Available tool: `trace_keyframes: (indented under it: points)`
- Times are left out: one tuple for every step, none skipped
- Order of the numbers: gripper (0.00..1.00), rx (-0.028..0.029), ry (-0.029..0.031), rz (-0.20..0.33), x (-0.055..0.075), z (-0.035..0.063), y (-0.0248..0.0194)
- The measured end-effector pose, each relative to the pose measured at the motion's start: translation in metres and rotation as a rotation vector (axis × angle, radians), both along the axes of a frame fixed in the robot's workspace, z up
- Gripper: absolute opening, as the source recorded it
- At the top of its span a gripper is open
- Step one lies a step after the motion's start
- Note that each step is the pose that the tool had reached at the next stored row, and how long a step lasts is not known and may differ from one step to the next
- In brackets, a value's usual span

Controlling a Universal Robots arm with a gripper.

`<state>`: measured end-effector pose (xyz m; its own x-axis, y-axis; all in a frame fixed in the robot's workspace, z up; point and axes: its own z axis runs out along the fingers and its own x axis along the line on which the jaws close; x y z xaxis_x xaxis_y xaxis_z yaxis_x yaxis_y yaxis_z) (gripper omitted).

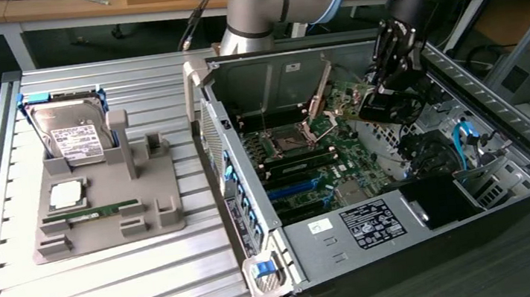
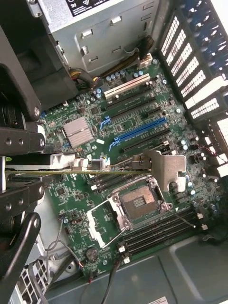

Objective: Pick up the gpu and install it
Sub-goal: 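Insert the gpu into the slot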

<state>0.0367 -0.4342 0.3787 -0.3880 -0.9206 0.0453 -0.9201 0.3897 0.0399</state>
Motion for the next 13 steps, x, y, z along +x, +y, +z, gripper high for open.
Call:
trace_keyframes:
  points:
    - [0.27,0.0000,0.0000,0.006,0.0000,0.0000,0.0000]
    - [0.27,0.0000,0.0000,0.011,0.0000,0.0000,0.0000]
    - [0.27,0.0000,0.0000,0.017,0.0000,0.0000,0.0000]
    - [0.27,0.0000,0.0000,0.023,0.0000,0.0000,0.0000]
    - [0.27,0.0000,0.0000,0.029,0.0000,0.0000,0.0000]
    - [0.27,0.0000,0.0000,0.034,0.0000,0.0000,0.0000]
    - [0.27,0.0001,0.0000,0.040,0.0000,0.0000,0.0000]
    - [0.27,0.0000,0.0000,0.046,0.0000,0.0000,0.0000]
    - [0.27,0.0000,0.0000,0.051,0.0000,0.0000,0.0000]
    - [0.27,0.0000,0.0000,0.056,0.0000,0.0000,0.0000]
    - [0.27,0.0000,0.0000,0.061,0.0000,0.0000,0.0000]
    - [0.27,0.0000,0.0000,0.066,0.0000,0.0000,0.0000]
    - [0.27,0.0000,0.0000,0.071,0.0000,0.0000,0.0000]
